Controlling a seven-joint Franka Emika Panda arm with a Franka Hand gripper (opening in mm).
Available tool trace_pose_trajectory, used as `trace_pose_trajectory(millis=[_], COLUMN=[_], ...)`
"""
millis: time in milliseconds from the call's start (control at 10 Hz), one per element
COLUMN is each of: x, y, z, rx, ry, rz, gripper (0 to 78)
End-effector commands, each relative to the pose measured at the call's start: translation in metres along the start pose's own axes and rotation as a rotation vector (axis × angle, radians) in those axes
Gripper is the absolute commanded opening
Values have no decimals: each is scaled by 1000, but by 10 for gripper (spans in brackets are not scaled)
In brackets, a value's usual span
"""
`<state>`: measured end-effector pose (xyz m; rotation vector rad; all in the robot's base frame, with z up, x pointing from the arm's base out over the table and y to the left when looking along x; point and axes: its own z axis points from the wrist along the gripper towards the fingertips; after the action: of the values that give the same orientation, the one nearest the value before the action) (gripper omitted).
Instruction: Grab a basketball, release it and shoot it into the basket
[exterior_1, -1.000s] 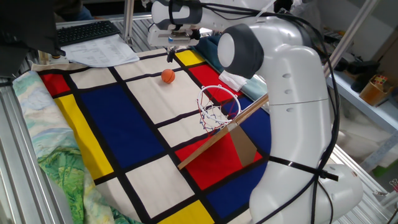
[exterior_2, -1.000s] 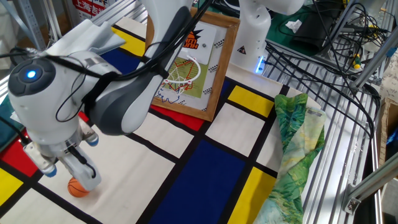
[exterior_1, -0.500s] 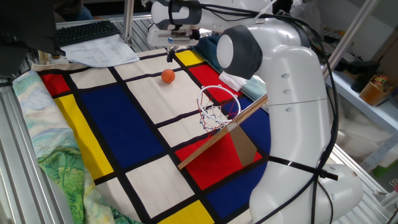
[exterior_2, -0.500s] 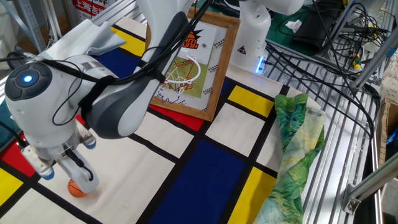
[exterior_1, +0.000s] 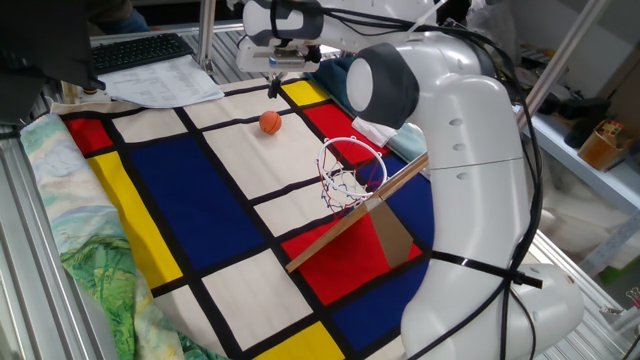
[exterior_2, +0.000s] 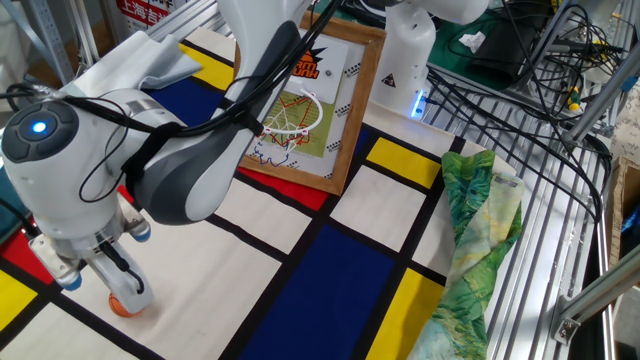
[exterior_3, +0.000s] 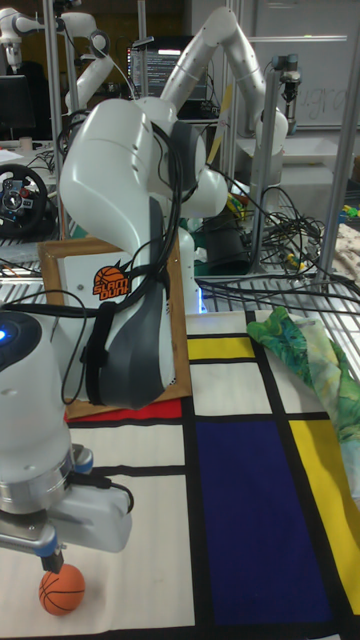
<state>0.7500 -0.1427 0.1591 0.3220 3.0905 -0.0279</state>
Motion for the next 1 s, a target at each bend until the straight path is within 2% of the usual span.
trace_pose_trajectory(millis=[100,200,300,600,1000], x=[-1,-1,-1,-9,-20], y=[0,0,0,-9,-14], z=[-2,-2,-2,13,31], rx=[5,5,-16,4,10], ry=[33,37,52,44,37], rz=[96,100,107,82,65], gripper=[0,0,0,0,0])
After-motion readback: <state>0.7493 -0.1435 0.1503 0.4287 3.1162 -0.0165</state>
